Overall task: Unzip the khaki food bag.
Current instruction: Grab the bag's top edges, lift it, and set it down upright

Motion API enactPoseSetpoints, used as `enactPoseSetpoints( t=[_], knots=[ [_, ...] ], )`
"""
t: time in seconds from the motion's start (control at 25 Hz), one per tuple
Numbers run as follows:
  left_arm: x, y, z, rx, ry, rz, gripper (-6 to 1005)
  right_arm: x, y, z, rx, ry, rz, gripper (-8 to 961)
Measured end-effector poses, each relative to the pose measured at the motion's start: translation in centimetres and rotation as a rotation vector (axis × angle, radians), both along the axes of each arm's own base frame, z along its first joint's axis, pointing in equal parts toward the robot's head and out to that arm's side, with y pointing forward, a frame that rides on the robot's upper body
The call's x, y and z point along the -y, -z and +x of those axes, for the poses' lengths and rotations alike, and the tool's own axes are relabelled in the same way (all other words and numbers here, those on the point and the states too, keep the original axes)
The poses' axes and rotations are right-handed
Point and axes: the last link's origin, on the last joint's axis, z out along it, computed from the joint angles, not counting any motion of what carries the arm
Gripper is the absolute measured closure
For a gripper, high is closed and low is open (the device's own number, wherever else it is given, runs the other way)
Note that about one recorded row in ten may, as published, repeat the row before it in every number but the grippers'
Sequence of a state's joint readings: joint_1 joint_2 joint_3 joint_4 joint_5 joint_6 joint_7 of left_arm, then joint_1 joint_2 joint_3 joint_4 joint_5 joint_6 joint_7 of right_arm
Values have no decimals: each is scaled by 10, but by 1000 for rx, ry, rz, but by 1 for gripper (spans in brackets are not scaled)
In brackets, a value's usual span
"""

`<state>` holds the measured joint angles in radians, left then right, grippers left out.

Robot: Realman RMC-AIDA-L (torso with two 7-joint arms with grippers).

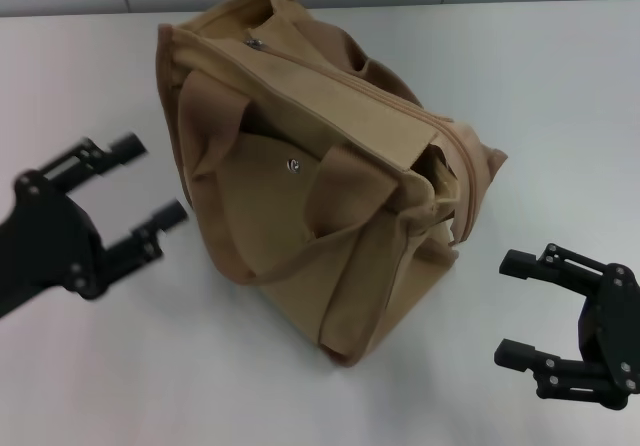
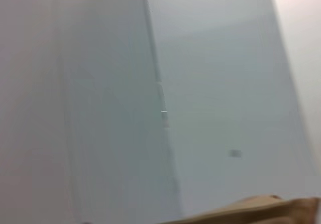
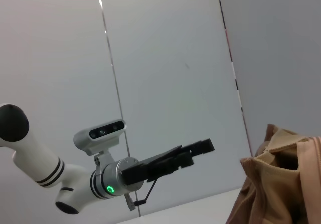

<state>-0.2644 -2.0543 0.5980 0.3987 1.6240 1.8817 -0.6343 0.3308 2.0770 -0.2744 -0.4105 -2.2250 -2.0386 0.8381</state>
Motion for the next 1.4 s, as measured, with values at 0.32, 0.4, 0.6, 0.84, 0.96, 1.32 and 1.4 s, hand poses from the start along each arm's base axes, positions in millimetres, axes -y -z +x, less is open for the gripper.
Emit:
enactPoseSetpoints(
  t=[0.32, 0.4, 0.6, 0.84, 0.96, 1.32, 1.4],
  knots=[
    [-25, -4, -18, -5, -205, 119, 308, 0, -1, 0, 0, 0, 12, 115],
    [-30, -2, -19, 1, -227, 114, 308, -1, -1, 0, -2, 0, 17, 115],
    [-5, 5, 1, -47, 12, -97, 308, 0, -1, -1, -9, -11, 9, 115],
    [-5, 0, -3, -35, -25, -25, 310, 0, -2, -1, -8, -5, 13, 115],
    [-32, -4, -11, -49, -152, 33, 311, 0, -2, -1, -9, -5, 13, 115],
    [-81, 26, 9, -199, -156, -49, 314, 0, -1, -1, -5, -3, 6, 115],
    [-81, 26, 9, -199, -156, -49, 314, 0, -1, 0, -5, -2, 6, 115]
  ],
)
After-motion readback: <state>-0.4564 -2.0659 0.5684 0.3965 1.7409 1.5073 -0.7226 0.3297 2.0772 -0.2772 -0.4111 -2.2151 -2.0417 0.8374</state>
